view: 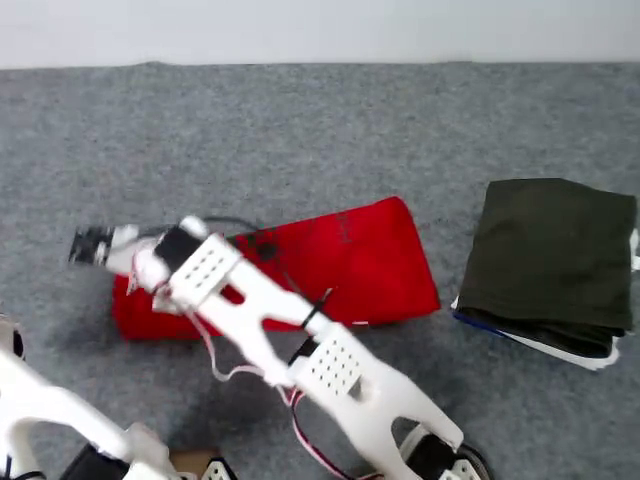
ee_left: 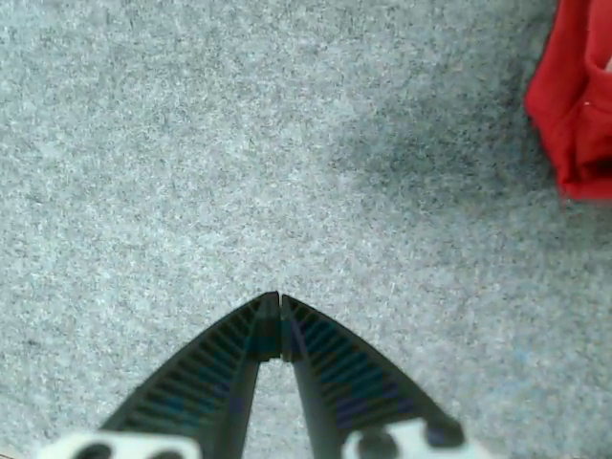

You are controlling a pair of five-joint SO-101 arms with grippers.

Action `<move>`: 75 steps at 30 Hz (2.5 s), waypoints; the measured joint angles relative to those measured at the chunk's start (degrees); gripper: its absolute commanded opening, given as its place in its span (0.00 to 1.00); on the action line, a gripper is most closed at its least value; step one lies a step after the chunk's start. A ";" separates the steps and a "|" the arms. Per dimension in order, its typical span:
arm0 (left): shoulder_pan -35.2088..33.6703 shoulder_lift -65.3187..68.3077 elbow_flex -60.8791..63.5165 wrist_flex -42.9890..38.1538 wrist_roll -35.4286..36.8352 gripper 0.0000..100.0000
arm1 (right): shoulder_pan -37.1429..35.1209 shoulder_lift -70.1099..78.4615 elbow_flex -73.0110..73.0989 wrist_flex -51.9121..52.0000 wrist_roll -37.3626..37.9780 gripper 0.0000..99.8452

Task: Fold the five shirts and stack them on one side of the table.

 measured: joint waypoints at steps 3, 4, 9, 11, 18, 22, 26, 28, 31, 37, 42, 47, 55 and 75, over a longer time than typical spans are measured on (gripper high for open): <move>0.00 0.00 0.00 0.00 0.00 0.01 | 2.02 0.00 -4.48 -0.09 0.88 0.02; 0.00 0.00 0.00 0.00 0.00 0.01 | 2.02 0.00 -5.63 0.79 1.05 0.02; 1.67 0.00 0.00 0.00 0.00 0.01 | 1.23 0.00 -10.11 7.21 1.14 0.02; 2.73 0.00 0.00 0.00 0.00 0.01 | 0.35 0.00 -10.11 8.26 1.14 0.02; 4.84 0.00 0.00 0.00 -0.18 0.01 | -0.26 5.80 -7.03 2.64 1.23 0.01; 3.60 -0.09 0.00 0.00 -0.26 0.01 | -1.67 9.76 -6.86 0.97 1.14 0.01; 1.14 -0.09 0.00 0.00 -0.09 0.01 | -5.45 10.02 -10.29 7.38 1.14 0.01; 0.62 -0.09 0.00 0.00 0.00 0.01 | -7.30 10.37 -13.19 10.99 1.14 0.01; 0.62 -0.09 0.00 0.00 -0.09 0.01 | -7.74 11.25 -17.85 13.45 1.23 0.01; 0.97 -0.09 0.00 0.00 -0.09 0.01 | -4.48 11.25 -23.56 14.77 1.23 0.01; 1.05 -0.09 0.00 0.00 0.00 0.01 | 0.97 11.25 -24.70 15.56 1.23 0.01; 1.14 -0.09 0.00 0.00 0.00 0.01 | 4.48 11.16 -22.86 15.65 -0.35 0.01; 1.14 -0.09 0.00 0.00 0.00 0.01 | 5.98 10.99 -18.64 15.74 -1.67 0.01; 1.23 -0.26 0.00 0.00 0.00 0.01 | 3.43 -4.92 9.05 14.15 -7.65 0.01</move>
